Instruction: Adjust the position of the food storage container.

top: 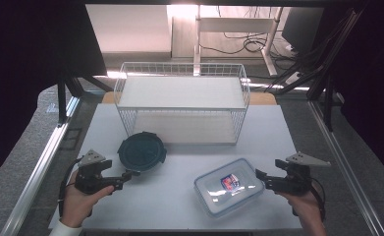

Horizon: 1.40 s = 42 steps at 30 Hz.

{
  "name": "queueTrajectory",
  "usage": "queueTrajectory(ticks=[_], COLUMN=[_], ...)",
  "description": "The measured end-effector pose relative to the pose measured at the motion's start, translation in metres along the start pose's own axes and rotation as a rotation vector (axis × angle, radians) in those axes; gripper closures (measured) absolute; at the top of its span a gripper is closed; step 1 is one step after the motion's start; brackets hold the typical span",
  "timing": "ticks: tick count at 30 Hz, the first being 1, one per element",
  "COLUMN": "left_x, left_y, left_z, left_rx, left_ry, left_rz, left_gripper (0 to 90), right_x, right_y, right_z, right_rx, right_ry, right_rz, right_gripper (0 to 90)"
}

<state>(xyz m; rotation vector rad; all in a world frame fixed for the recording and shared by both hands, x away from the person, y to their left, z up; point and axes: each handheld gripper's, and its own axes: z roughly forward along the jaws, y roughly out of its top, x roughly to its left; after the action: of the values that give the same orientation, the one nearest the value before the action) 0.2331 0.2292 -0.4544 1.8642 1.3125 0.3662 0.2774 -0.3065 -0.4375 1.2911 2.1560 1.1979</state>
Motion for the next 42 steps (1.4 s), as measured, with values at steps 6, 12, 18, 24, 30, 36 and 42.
queueTrajectory(ticks=[6,12,18,24,30,36,42], left_x=[0.002,0.005,0.006,0.005,0.005,0.005,0.004], left_y=[-0.003,-0.003,-0.005,-0.006,-0.008,-0.01,-0.012], left_z=[0.004,0.001,-0.002,-0.002,-0.002,-0.002,0.0], left_rx=[0.016,0.0,0.001,0.004,0.01,0.021,0.031], left_ry=[-0.001,0.005,0.004,0.001,0.005,0.011,0.005], left_rz=[-0.007,-0.004,-0.013,-0.018,-0.009,-0.012,-0.015], left_gripper=[14.2,14.3,14.2,14.3,14.3,14.2,14.2], right_x=[-0.007,-0.006,-0.003,-0.004,-0.005,-0.005,-0.001], right_y=[0.0,0.001,0.001,0.0,0.002,0.004,0.002], right_z=[0.002,-0.002,-0.006,-0.005,-0.004,-0.005,-0.01], right_rx=[0.009,0.017,0.016,0.018,0.034,0.049,0.091], right_ry=[-0.001,-0.02,-0.031,-0.032,-0.029,0.003,0.025], right_rz=[-0.006,-0.012,-0.006,0.0,0.005,0.001,-0.022], right_gripper=[15.0,16.5,18.8,23.1,27.4,35.9,44.3])
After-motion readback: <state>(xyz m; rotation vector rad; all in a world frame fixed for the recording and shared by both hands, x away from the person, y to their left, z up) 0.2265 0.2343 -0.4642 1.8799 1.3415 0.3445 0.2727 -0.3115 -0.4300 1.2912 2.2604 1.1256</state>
